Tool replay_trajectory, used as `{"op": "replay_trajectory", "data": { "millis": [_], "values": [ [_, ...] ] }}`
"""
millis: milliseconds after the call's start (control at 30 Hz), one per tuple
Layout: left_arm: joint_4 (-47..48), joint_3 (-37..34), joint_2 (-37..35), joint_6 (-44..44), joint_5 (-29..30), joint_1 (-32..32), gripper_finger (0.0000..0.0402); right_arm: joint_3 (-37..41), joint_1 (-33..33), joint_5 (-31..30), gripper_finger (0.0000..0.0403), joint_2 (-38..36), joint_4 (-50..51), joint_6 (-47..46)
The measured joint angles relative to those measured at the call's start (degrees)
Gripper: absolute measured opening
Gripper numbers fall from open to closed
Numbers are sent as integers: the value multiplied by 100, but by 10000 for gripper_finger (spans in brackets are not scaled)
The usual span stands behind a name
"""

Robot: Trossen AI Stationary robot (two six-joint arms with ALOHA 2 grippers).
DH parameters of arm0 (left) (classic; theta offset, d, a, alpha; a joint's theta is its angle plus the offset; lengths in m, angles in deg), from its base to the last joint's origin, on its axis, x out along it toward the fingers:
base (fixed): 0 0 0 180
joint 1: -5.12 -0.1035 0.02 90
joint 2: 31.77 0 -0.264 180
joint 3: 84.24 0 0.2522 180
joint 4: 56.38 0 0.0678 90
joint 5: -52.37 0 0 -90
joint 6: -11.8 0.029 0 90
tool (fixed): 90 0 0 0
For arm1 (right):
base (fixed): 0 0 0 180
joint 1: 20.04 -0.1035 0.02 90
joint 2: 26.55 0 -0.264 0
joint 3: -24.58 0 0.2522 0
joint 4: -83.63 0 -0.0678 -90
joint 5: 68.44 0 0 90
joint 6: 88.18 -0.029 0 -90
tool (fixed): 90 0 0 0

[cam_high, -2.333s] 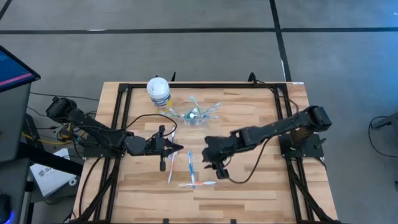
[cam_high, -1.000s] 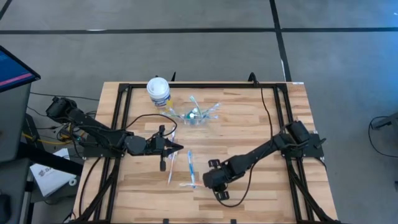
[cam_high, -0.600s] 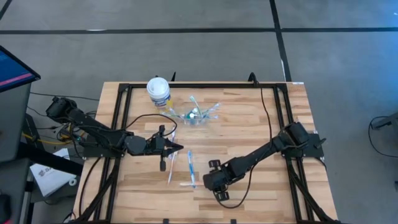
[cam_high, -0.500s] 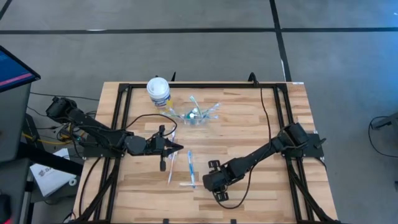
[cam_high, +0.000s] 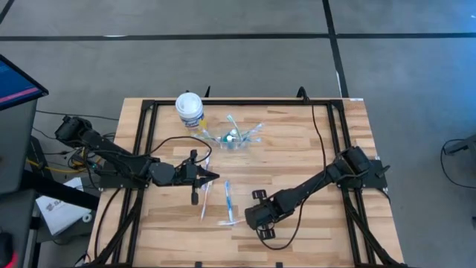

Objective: Pick & Place toothbrushing station
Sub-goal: Put the orange toothbrush into the transparent organizer

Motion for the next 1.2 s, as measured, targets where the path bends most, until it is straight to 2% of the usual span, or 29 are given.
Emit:
{"op": "replay_trajectory", "data": {
  "millis": [400, 567, 700, 800, 1033, 1200],
  "values": [
    [-9, 0, 0, 1, 0, 0, 8, 9, 4, -876, 7, -666, 116, 6],
    [-90, 0, -7, 273, -1, 0, 8, 17, 20, -1168, 7, -917, 158, 78],
    [-230, 0, -38, 327, 0, 0, 8, 303, 77, -1335, 7, -1193, -17, 23],
    [-374, -2, -118, 488, 0, 35, 8, 772, 158, -1459, 7, -1472, -496, -46],
    [-618, 2, -420, 831, 0, 96, 8, 2159, 349, -1461, 7, -2526, -2291, -59],
    [-1132, -4, -587, 1292, -32, 96, 8, 2673, 471, -1463, 7, -3086, -3124, 11]
  ]
}}
